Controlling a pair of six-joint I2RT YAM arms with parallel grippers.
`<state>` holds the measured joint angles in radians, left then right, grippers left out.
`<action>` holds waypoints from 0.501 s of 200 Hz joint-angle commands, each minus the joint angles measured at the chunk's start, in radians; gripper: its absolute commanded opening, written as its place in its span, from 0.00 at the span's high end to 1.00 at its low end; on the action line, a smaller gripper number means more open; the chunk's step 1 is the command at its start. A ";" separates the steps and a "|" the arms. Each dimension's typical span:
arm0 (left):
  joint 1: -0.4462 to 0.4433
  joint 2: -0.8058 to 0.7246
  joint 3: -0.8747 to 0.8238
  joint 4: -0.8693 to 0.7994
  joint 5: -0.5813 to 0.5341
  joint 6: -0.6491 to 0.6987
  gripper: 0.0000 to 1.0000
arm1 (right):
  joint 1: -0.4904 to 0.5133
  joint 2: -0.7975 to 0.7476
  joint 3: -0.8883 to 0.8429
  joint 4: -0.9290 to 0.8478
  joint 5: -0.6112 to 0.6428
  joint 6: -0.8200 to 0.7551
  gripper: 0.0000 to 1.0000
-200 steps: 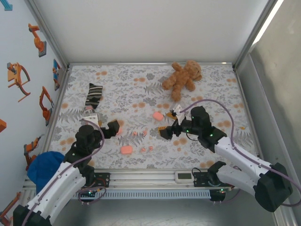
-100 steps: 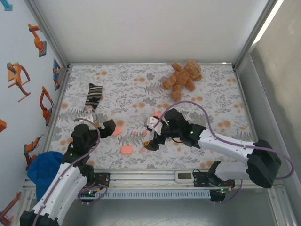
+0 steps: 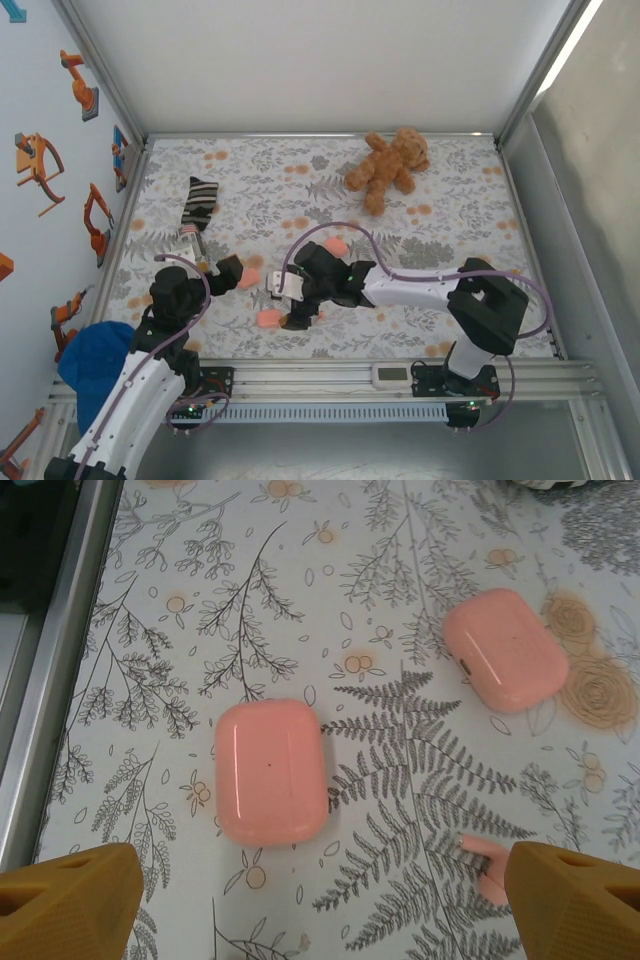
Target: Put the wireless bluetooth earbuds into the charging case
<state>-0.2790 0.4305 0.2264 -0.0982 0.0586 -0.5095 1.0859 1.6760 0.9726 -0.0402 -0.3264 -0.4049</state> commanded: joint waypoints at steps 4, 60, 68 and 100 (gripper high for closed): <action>0.010 -0.010 -0.005 -0.028 -0.014 -0.012 0.04 | 0.035 0.065 0.063 -0.037 0.005 -0.047 0.09; 0.013 -0.010 0.001 -0.032 -0.011 -0.015 0.04 | 0.070 0.166 0.135 -0.088 0.044 -0.079 0.10; 0.012 -0.009 0.001 -0.032 -0.011 -0.018 0.04 | 0.071 0.174 0.138 -0.091 0.047 -0.081 0.10; 0.014 -0.008 0.002 -0.034 -0.011 -0.021 0.04 | 0.073 0.202 0.150 -0.095 0.041 -0.080 0.13</action>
<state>-0.2729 0.4301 0.2264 -0.1284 0.0486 -0.5159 1.1534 1.8507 1.0882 -0.1097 -0.2935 -0.4656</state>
